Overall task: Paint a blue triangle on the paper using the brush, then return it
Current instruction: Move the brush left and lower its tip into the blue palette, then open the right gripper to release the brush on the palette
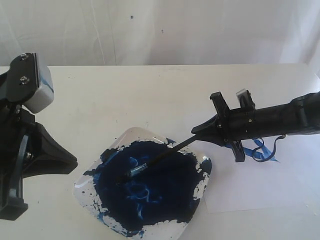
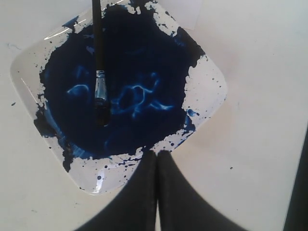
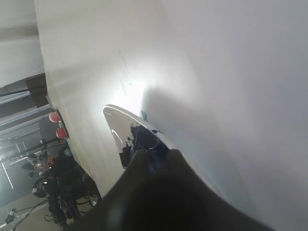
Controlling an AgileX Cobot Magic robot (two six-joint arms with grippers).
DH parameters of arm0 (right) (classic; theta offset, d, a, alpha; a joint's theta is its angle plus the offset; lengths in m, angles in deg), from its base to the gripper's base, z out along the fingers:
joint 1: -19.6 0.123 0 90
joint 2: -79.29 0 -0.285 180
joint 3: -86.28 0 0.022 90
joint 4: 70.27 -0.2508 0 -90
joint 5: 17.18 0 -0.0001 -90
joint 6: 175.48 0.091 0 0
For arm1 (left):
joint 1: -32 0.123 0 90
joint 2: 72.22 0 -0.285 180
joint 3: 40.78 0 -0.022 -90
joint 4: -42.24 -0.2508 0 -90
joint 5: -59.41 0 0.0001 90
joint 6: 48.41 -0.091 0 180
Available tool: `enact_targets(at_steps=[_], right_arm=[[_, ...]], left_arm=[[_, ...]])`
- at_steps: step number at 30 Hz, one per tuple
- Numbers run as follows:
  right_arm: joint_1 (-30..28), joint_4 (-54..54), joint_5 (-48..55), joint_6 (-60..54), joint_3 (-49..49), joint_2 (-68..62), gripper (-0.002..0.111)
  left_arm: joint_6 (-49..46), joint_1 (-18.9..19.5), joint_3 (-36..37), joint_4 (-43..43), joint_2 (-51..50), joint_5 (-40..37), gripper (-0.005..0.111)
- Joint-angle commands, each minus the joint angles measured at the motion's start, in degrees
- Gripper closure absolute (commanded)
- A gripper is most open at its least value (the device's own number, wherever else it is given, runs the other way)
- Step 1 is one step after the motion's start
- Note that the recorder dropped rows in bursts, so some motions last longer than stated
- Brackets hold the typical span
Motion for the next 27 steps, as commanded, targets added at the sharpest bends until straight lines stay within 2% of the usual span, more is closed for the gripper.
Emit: enact_targets(at_steps=[1,5,14,23,27], right_arm=[[0.02,-0.58,-0.73,-0.22,-0.21,-0.17,0.108],[0.02,-0.58,-0.82,-0.22,-0.21,-0.17,0.104],[0.02,-0.58,-1.09,-0.22,-0.21,-0.17,0.072],[0.02,0.0,2.89,-0.22,-0.21,-0.17,0.069],[-0.1,0.68,4.99,-0.22,-0.21,-0.17,0.065]], left_arm=[[0.51,0.05,0.2,1.01,0.4,-0.86,0.107],[0.51,0.05,0.2,1.01,0.4,-0.86,0.107],[0.51,0.05,0.2,1.01,0.4,-0.86,0.107],[0.51,0.05,0.2,1.01,0.4,-0.86,0.107],[0.51,0.05,0.2,1.01,0.4,-0.86,0.107]])
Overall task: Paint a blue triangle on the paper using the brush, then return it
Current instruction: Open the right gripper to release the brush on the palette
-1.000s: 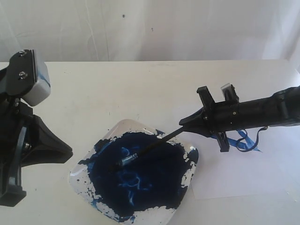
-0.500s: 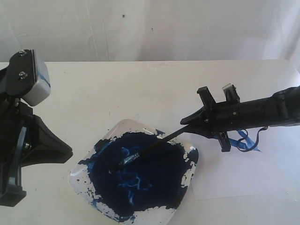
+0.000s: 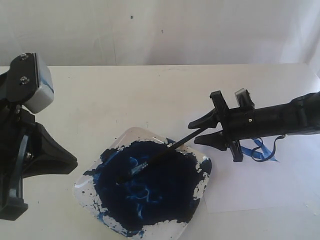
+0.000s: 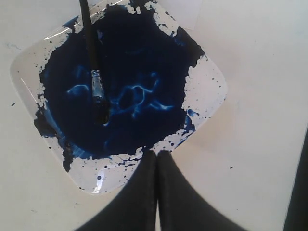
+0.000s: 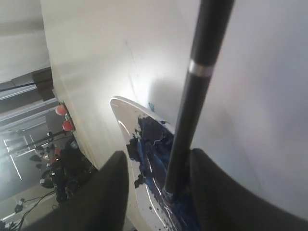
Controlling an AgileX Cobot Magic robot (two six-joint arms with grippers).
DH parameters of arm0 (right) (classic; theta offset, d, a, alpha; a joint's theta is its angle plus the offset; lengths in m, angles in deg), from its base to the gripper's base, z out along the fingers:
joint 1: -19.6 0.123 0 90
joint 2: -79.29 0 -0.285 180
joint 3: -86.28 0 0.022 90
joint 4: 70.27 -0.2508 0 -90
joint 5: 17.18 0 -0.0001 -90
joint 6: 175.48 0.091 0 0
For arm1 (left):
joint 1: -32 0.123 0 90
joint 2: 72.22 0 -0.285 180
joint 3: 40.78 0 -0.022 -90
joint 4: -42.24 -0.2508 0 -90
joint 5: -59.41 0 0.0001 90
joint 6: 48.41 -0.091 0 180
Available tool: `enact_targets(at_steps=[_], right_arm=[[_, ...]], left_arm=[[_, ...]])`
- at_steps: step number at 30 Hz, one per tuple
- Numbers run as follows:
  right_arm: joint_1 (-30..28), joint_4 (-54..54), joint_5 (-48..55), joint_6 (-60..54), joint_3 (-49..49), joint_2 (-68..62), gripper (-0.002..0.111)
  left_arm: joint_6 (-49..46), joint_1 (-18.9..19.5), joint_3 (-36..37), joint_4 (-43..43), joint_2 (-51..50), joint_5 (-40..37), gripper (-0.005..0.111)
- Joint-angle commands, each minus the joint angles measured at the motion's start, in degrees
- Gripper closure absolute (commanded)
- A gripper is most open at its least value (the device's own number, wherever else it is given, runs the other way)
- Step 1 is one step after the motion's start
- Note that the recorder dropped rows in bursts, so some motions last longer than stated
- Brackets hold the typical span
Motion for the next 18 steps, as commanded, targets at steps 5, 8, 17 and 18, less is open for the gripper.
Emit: enact_targets(at_steps=[5,8,17,18], right_arm=[[-2.42,5.69,4.39,-0.05,0.61,1.41,0.064],[-5.22,9.98,5.78,-0.05,2.4,6.66,0.064],[-5.8,21.82,3.7,-3.77,10.81,34.52,0.108],[-5.8,23.17,2.71,-3.37,11.1,36.93,0.108]], left_arm=[[0.51,0.05,0.2,1.01,0.4,-0.86,0.107],[0.51,0.05,0.2,1.01,0.4,-0.86,0.107],[-0.63,0.05,0.2,1.01,0.4,-0.53,0.107],[-0.91,0.05,0.46,1.01,0.4,0.1,0.107]])
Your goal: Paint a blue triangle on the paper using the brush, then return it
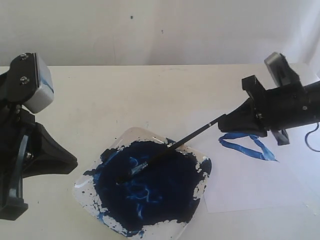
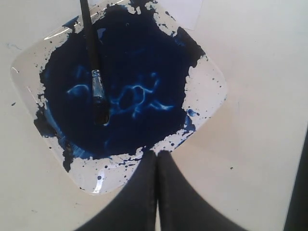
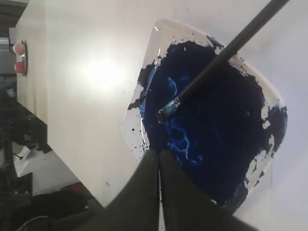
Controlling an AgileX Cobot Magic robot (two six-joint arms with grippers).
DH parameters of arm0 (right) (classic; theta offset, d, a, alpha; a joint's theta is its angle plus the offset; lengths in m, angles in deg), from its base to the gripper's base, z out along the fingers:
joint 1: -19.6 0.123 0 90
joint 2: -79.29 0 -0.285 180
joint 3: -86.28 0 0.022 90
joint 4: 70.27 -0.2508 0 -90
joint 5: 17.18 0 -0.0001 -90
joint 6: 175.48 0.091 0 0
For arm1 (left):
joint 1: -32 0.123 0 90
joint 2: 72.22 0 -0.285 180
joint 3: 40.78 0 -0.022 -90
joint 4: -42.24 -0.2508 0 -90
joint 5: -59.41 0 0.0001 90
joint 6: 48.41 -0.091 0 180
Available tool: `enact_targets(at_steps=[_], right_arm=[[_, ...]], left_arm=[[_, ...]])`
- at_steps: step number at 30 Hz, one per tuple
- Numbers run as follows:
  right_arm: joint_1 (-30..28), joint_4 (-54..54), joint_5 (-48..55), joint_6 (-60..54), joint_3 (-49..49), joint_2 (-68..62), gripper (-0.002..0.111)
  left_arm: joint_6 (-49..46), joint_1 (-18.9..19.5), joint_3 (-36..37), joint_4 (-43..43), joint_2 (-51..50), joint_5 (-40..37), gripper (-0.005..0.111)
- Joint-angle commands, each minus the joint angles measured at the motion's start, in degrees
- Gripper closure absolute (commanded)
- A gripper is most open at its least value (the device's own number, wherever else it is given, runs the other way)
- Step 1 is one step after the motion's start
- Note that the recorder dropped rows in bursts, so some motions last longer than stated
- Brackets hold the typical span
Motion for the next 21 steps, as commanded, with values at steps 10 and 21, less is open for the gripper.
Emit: enact_targets(at_steps=[10,21], right_arm=[[-0.26,25.72,-13.17,5.82,1.73,26.63,0.108],[-0.26,33.3,-16.47,10.17,1.73,35.96,0.108]], left_arm=[[0.29,0.05,1.58,1.15,0.4,1.99,0.107],[0.29,0.05,1.58,1.15,0.4,2.11,0.107]])
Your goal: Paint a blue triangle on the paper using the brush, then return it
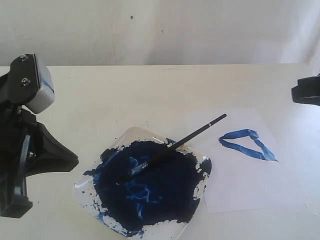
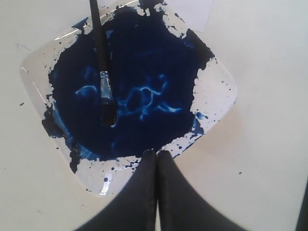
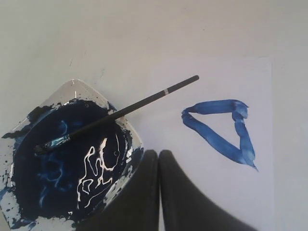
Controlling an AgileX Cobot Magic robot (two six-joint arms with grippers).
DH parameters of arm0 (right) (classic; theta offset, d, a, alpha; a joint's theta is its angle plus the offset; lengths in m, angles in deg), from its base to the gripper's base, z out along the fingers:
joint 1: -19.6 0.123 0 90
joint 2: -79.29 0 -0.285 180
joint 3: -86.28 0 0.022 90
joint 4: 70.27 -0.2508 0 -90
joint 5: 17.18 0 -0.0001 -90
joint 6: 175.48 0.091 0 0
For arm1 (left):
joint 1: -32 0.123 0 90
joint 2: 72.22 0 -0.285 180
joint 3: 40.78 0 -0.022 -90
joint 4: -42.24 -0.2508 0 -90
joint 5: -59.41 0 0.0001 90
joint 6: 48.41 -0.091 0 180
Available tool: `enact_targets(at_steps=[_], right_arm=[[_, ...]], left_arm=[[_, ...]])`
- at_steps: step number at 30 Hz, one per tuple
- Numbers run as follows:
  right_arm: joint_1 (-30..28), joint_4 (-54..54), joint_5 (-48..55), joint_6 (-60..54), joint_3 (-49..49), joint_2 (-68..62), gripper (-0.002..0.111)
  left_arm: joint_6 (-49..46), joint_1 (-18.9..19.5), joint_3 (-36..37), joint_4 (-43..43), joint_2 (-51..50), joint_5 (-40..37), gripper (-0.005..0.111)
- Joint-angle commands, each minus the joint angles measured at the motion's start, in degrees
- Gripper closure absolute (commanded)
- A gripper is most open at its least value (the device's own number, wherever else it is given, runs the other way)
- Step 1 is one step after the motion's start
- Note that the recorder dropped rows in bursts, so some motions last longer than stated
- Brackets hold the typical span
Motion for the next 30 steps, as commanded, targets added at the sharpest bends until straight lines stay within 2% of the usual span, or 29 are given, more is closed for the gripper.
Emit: enact_targets(at_steps=[1,22,30], right_arm=[[-0.26,0.67,-0.6,0.68,0.25,1.83,0.108],[-0.14,0.05,-0.72,0.68,0.25,2.28,0.108],[2.07,1.54,-2.07,0.03,0.25,13.35,0.108]], left_arm=[[0.52,0.05,0.44,1.0,0.4,-0.53,0.107],[0.52,0.05,0.44,1.0,0.4,-0.53,0.107],[0.52,0.05,0.44,1.0,0.4,-0.29,0.107]])
